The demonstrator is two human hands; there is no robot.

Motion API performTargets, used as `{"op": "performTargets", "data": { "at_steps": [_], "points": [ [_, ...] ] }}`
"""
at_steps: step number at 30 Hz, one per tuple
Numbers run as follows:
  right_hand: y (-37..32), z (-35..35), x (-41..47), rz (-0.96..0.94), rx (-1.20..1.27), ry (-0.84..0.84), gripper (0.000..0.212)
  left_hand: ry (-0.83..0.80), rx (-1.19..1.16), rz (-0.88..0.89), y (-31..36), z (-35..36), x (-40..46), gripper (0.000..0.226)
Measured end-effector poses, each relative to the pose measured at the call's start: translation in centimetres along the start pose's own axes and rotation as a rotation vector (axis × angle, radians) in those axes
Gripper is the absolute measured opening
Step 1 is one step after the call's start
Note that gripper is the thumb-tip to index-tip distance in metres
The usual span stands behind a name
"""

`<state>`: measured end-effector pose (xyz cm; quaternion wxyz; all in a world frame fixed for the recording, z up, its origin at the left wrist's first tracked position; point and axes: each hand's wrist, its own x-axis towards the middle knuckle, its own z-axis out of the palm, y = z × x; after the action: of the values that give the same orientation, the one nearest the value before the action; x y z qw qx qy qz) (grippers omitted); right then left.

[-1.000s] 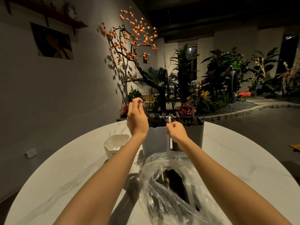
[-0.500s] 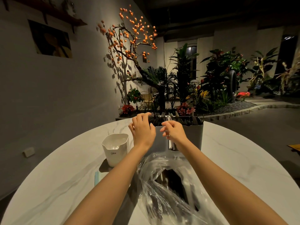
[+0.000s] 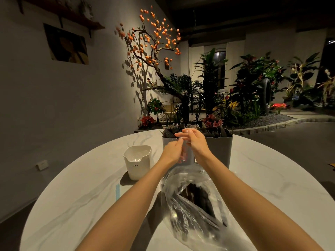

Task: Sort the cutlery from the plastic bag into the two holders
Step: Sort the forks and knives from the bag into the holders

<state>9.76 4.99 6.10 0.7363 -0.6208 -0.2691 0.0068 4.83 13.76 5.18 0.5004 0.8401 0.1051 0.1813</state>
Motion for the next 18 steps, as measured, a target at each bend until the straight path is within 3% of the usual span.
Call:
{"op": "performTargets", "data": {
  "at_steps": [3,7,11,14,18],
  "points": [
    [0.4,0.6,-0.4,0.064,-0.031,-0.019,0.029,-0.105,-0.1,-0.008,0.3,0.1,-1.4,0.043],
    [1.3,1.3,-1.0,0.167,-0.081,0.043,0.032,0.002,0.027,0.116,-0.5,0.1,-1.6,0.032],
    [1.0,1.8,-1.8,0.295,-0.078,-0.043,0.031,-0.02,0.071,0.105,-0.7,-0.4,-2.0,0.036],
    [0.4,2.0,-2.2,0.363,-0.132,-0.17,0.046,-0.039,0.144,0.086,-0.6,-0.5,-2.1,0.04],
    [1.0,2.1,-1.9,0.342,-0.098,-0.144,0.051,0.005,0.058,0.06,-0.8,-0.5,-1.9,0.044]
  ]
}}
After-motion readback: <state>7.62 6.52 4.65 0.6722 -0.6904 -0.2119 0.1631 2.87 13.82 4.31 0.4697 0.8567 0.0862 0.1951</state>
